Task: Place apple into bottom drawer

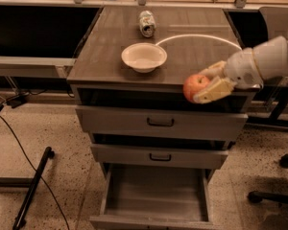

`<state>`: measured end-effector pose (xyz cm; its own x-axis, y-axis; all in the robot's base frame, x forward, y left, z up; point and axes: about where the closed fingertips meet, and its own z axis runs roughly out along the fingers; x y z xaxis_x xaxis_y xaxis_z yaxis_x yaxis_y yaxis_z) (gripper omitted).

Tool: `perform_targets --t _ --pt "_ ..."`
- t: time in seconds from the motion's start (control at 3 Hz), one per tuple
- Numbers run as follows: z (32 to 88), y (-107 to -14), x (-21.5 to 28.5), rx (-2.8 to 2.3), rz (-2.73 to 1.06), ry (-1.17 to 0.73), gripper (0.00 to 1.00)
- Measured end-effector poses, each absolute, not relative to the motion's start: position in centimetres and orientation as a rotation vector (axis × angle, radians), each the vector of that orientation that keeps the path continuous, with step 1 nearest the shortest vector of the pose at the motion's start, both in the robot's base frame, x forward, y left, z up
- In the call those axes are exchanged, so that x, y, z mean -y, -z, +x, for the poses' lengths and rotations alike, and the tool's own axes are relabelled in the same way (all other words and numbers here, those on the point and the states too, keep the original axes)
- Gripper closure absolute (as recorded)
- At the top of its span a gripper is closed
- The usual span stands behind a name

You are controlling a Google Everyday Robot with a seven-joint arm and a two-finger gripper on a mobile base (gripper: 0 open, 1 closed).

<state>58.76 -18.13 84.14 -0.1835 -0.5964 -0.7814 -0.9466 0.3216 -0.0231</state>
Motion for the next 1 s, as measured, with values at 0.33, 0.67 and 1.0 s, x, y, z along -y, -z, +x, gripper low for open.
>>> perform_targets --t 0.33,0.67,1.0 --pt "54.9 -81.0 19.7 -1.854 -1.294 -0.614 1.0" --pt "53.3 -79.1 20.4 -1.882 -1.281 -0.627 1.0" --pt "53.7 -77.4 20.4 -1.938 -1.276 -0.597 1.0"
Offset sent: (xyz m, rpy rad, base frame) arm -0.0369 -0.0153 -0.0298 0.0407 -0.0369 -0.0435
